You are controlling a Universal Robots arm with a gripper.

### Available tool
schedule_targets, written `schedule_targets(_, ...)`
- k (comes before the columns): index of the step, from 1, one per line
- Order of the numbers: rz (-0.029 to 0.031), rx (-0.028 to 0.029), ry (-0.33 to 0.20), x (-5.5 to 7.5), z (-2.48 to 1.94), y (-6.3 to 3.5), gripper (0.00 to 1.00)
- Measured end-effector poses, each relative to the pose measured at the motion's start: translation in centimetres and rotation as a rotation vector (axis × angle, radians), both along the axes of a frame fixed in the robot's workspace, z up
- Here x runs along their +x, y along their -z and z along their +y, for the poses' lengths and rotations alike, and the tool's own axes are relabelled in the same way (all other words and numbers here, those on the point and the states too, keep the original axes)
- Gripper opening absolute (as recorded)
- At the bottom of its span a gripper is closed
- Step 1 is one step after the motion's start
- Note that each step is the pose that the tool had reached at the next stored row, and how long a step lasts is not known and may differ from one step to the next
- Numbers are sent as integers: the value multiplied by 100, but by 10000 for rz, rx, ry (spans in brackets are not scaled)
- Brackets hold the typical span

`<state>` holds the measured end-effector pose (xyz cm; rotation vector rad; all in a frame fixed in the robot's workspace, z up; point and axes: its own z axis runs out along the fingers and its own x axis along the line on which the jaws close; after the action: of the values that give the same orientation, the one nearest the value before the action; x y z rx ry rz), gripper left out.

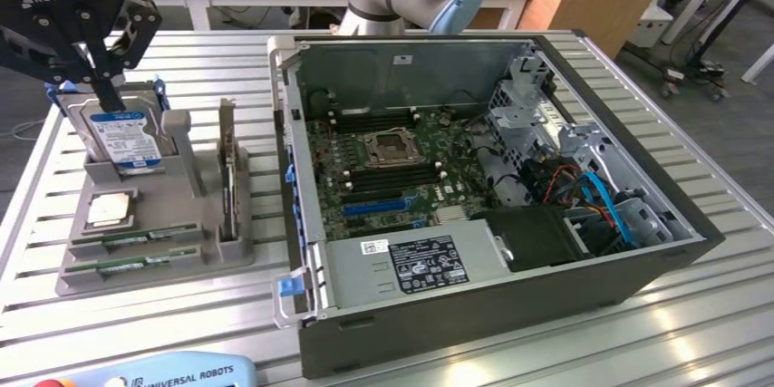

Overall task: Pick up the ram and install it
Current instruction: 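Pick up the ram and move it above insertion slot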

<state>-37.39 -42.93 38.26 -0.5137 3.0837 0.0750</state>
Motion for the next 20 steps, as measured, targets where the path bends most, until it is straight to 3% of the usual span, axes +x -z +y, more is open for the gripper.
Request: schedule_targets(20,1,-58,-1529,0,0,1,10)
